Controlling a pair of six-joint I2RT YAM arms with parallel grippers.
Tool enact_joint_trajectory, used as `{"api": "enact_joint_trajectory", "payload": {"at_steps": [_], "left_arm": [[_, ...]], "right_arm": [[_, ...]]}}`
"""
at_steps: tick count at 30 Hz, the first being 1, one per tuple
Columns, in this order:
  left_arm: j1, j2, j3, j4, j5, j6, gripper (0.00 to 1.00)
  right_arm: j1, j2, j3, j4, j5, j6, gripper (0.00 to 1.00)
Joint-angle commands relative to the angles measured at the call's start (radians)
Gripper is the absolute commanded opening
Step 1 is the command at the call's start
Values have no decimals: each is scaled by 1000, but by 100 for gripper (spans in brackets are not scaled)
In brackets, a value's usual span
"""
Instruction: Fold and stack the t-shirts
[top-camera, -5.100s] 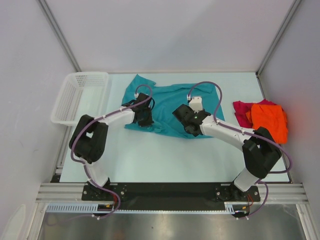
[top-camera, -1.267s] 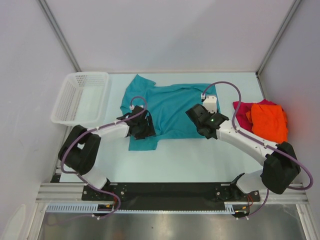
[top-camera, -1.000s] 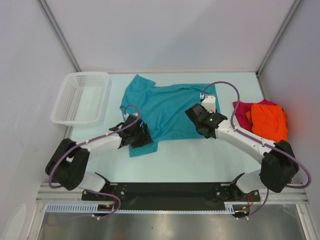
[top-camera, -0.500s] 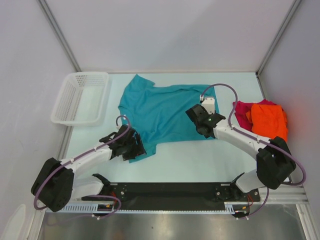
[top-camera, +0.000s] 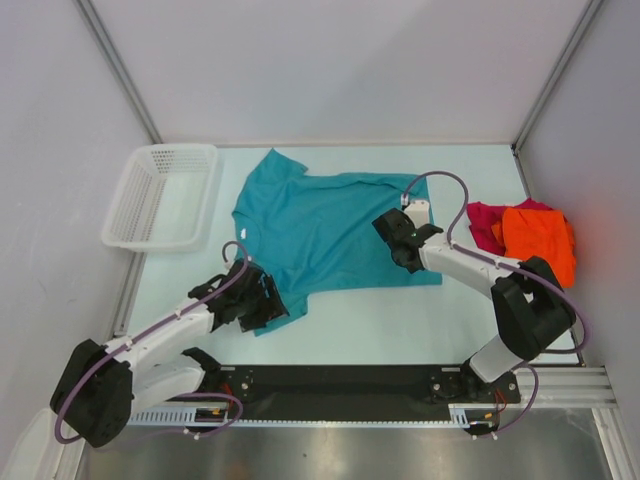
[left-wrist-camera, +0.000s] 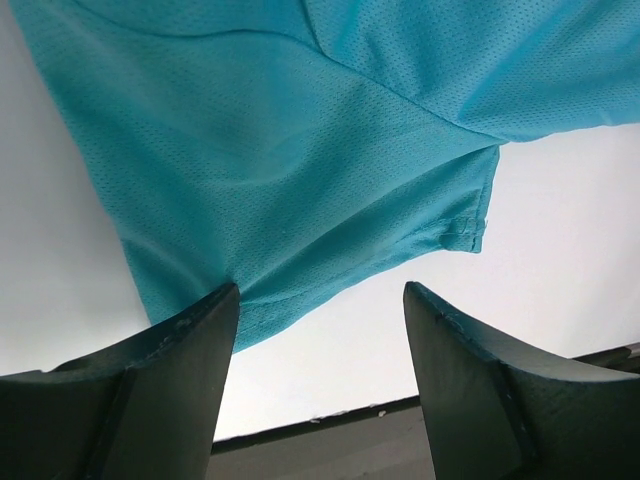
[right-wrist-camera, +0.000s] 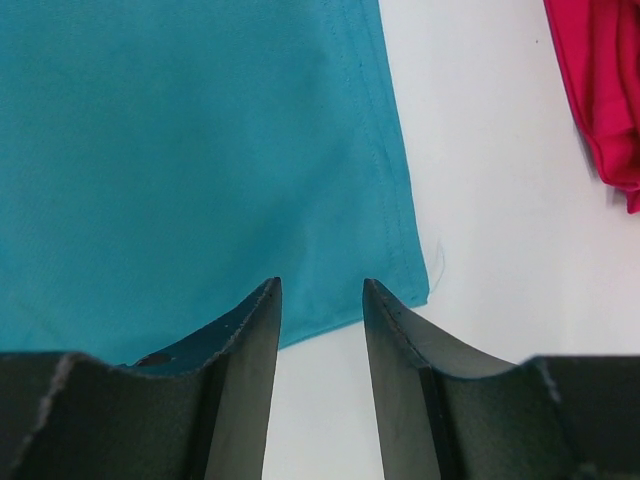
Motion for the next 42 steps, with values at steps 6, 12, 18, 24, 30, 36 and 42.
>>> {"api": "enact_joint_trajectory", "payload": {"at_steps": [6,12,18,24,30,36,42], "left_arm": [[22,-50,-10,-147,26,-6,73],[50,-56,14,-160,48,14,73],[64,-55,36,-177,57,26,74],[65,-75,59,-208,78,32,73],[70,-79,83,-252,95,58,73],[73,-138,91,-318,104,72,74],[73,-149,131,-329,80,78,74]], "right_arm": [[-64,102,-63,76,-46,46,43],[-54,115,-112,63,-70,104,43],[-20,78,-156,26,-89,164,43],[38,0,-165,-78,-99,244,43],[106,-91,-219,-175,-109,334,43],[140,-194,-264,-263,-108,388,44],[189,-192,-201,-338,-73,434,44]]}}
